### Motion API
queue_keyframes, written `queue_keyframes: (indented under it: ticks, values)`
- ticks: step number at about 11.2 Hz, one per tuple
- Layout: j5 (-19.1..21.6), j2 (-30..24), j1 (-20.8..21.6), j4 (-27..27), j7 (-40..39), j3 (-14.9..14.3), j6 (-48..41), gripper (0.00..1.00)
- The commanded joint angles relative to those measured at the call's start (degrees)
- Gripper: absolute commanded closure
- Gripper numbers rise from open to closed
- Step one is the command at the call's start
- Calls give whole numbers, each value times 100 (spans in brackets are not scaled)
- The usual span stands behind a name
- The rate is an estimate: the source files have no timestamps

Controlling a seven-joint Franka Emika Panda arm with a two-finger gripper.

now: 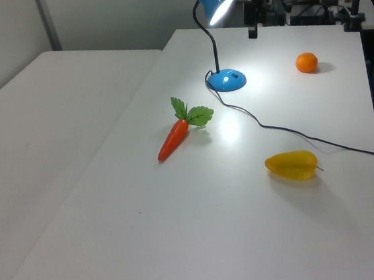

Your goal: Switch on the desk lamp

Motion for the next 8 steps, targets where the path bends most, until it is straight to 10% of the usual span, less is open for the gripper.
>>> queue_keyframes:
  ticks: [1,8]
  values:
    - [-5,-608,359,-170,163,-70,-249,0]
    - [654,-487,879,14,-379,-791,-171,0]
